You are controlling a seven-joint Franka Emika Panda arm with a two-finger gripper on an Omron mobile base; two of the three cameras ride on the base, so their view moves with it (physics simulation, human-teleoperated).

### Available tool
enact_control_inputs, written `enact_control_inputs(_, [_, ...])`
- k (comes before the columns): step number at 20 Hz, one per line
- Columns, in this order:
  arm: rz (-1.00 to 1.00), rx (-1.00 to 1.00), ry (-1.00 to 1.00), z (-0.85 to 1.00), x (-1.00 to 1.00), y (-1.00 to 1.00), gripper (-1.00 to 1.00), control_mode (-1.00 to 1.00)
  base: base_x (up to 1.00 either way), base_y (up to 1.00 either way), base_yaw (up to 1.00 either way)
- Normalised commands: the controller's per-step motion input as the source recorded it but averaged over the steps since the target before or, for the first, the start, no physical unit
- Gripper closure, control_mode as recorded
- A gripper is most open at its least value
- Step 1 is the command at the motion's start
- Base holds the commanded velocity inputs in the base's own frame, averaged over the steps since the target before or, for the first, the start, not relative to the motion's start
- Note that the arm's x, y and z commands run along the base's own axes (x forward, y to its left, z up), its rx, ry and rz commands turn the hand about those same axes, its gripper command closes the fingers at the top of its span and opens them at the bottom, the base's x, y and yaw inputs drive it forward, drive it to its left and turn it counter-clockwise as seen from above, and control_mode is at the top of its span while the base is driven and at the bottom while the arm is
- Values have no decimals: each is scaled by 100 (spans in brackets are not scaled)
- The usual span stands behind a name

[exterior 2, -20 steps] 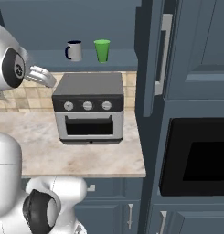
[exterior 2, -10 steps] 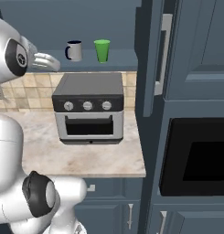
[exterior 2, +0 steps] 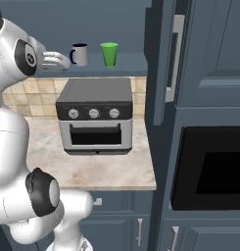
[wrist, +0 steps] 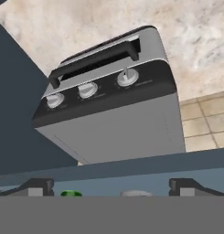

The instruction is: There is a tray on the dining counter. Grab the cup, mug, and pitcher and place them on the tray. The pitcher may be placed next to the tray if it cannot fit the tray.

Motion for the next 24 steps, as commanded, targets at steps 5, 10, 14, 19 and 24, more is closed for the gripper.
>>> enact_control_inputs(5, [0,-2,0,4,34,0,-100,-100,0,0,0])
enact_control_inputs(10, [0,0,0,0,36,0,-100,-100,0,0,0])
enact_control_inputs(14, [0,-3,-1,0,35,7,-100,-100,0,0,0])
enact_control_inputs(19, [0,-4,0,0,34,12,-100,-100,0,0,0])
enact_control_inputs(24, [0,-4,0,0,28,2,-100,-100,0,0,0])
